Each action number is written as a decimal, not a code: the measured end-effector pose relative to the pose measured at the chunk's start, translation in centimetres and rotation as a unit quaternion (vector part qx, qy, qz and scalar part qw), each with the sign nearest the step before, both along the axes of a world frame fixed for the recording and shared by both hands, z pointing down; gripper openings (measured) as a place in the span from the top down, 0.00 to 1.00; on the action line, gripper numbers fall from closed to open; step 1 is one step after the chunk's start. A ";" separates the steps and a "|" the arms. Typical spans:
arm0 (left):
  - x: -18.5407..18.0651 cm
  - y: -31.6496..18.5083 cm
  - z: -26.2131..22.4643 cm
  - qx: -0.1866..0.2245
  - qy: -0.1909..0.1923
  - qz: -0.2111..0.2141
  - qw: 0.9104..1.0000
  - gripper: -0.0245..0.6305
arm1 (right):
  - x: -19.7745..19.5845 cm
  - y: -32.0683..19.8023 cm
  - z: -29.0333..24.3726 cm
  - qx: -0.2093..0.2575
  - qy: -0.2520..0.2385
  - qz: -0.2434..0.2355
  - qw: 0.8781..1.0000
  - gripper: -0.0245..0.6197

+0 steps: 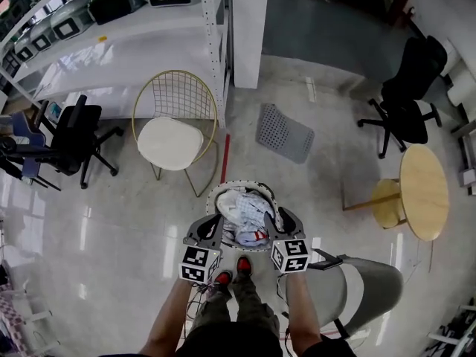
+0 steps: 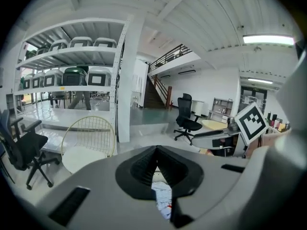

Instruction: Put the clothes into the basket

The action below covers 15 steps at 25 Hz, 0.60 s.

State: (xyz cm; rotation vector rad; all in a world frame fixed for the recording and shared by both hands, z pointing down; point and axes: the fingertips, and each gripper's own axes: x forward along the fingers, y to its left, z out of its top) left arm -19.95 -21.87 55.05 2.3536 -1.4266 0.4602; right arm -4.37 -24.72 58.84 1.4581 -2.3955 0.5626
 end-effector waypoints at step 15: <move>-0.3 2.2 -10.7 0.099 0.004 0.042 0.994 0.95 | 0.5 4.2 -14.0 0.146 0.025 0.050 0.988 0.86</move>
